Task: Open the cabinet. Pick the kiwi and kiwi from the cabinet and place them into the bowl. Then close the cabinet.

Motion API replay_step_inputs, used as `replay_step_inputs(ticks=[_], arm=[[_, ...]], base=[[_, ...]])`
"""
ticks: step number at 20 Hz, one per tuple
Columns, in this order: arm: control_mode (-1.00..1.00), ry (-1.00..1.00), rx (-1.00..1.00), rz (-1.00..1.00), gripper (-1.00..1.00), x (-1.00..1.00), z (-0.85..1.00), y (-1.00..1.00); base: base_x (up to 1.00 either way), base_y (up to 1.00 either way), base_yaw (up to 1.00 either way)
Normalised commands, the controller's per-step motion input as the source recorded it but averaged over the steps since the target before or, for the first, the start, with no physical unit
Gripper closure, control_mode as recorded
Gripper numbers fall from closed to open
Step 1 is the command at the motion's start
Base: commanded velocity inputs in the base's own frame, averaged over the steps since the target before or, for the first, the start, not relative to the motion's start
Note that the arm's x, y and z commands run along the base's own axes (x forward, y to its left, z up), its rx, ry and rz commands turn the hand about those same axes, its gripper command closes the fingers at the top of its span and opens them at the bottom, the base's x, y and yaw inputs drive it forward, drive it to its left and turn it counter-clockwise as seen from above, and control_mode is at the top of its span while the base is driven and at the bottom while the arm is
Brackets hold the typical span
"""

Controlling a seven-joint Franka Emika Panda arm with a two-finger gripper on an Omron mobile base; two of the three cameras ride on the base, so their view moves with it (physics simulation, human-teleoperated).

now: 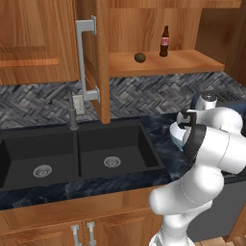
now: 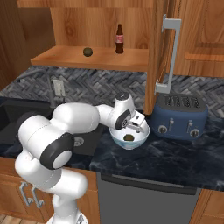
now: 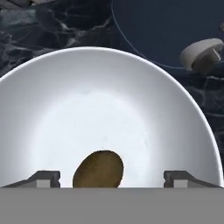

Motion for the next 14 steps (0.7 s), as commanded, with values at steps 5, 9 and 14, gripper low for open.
replay_step_inputs(ticks=[5,9,14], arm=[[-1.0,-0.09,0.0,0.0,-1.0,-0.03,0.56,0.0],[-1.0,-0.19,-0.01,0.0,-1.0,-0.18,0.77,0.01],[-1.0,-0.2,-0.06,0.0,-1.0,-0.23,0.73,0.16]], base=[[0.0,0.0,0.0],[0.0,0.0,0.0],[0.0,0.0,0.0]])
